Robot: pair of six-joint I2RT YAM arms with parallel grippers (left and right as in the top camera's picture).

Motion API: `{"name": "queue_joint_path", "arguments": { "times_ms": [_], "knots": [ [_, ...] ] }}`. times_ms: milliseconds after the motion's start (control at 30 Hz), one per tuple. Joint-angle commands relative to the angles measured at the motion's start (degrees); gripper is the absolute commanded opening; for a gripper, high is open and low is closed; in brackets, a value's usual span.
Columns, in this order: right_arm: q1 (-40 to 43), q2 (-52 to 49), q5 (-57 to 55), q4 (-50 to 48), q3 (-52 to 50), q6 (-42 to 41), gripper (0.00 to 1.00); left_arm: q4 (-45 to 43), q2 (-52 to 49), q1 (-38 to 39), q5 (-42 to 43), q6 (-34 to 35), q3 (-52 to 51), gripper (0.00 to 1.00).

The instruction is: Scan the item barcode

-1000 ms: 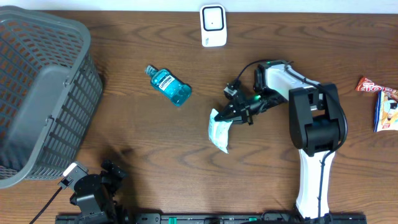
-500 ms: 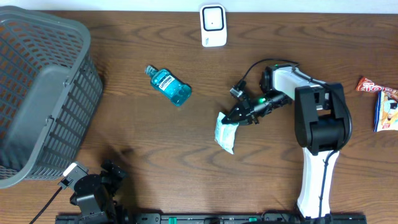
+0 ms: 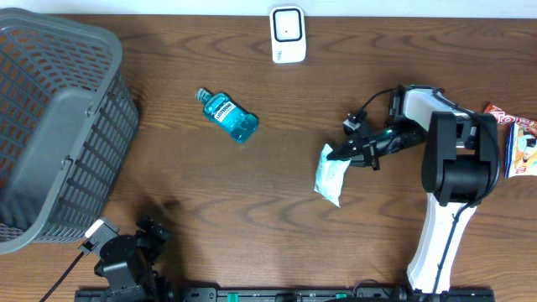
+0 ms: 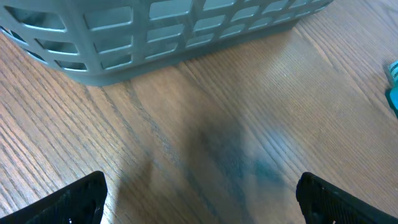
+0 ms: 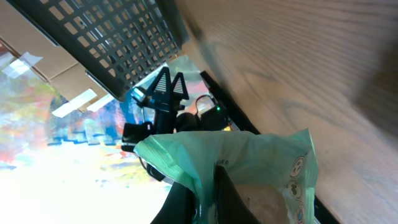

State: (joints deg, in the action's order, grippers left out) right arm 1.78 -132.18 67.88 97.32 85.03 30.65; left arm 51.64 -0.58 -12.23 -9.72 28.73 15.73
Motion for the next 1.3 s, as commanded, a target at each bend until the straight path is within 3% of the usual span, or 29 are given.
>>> {"name": "queue_joint_path", "arguments": {
  "times_ms": [0, 167, 367, 600, 700, 867, 1067, 1267],
  "knots": [
    [2.01, -0.09, -0.35, 0.24, 0.09, 3.56, 0.01, 1.81, 0.28, -0.2, -0.13, -0.33, -0.46, 0.98],
    [4.15, 5.49, -1.36, 0.26, 0.07, 4.17, 0.01, 1.81, 0.28, -0.2, -0.13, -0.33, -0.46, 0.98],
    [3.48, 20.46, -2.6, -0.04, 0.07, 4.17, 0.01, 1.81, 0.28, -0.2, -0.15, -0.33, -0.46, 0.98],
    [-0.74, 37.79, -3.32, -9.4, 0.07, 3.32, 0.01, 1.81, 0.28, -0.2, -0.15, -0.33, -0.46, 0.98],
    [-3.82, 42.14, -8.15, -18.01, 0.07, -6.32, 0.01, 1.81, 0.28, -0.2, -0.13, -0.33, -0.46, 0.98],
    [-12.39, 44.19, -39.12, -33.99, 0.07, -39.06, 0.01, 1.81, 0.28, -0.2, -0.13, -0.33, -0.46, 0.98],
    [-23.3, 42.51, -57.35, -45.83, 0.07, -45.97, 0.01, 1.81, 0.28, -0.2, -0.13, -0.33, -0.46, 0.98],
    [-26.97, 35.15, -60.48, -56.26, 0.09, -51.69, 0.01, 1.81, 0.28, -0.2, -0.13, -0.33, -0.46, 0.98]
  ]
}}
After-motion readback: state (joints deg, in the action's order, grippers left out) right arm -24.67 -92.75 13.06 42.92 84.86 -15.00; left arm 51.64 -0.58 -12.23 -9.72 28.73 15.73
